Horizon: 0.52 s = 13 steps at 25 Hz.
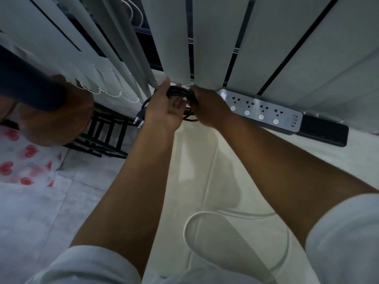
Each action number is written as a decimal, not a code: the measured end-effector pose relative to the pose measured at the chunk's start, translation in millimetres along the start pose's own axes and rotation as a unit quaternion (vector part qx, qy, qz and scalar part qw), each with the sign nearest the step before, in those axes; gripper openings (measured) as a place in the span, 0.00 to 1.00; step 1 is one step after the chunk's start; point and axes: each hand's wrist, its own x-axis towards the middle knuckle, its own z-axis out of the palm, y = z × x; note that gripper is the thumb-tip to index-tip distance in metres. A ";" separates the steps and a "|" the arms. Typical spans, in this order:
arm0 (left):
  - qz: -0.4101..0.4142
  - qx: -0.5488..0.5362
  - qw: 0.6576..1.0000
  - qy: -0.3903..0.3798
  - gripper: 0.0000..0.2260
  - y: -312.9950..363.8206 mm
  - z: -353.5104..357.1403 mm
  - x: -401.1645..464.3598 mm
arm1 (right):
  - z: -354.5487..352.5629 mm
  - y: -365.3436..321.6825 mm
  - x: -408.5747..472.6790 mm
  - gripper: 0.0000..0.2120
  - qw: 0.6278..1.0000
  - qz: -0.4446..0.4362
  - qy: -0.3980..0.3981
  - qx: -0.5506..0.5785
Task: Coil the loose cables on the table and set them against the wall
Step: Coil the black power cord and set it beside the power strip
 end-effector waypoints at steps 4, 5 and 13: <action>0.086 0.282 0.954 -0.047 0.10 19.7 -22.5 -8.6 | -27.4 -4.6 35.8 0.07 0.994 -0.013 -0.103 -0.035; 0.154 0.320 0.934 -0.029 0.11 29.5 -25.8 -5.2 | -33.0 -8.3 44.8 0.07 0.989 -0.021 -0.137 -0.054; 0.202 0.669 0.713 -0.058 0.10 41.3 -53.7 68.4 | -39.5 -15.7 73.5 0.02 0.970 -0.017 -0.233 -0.068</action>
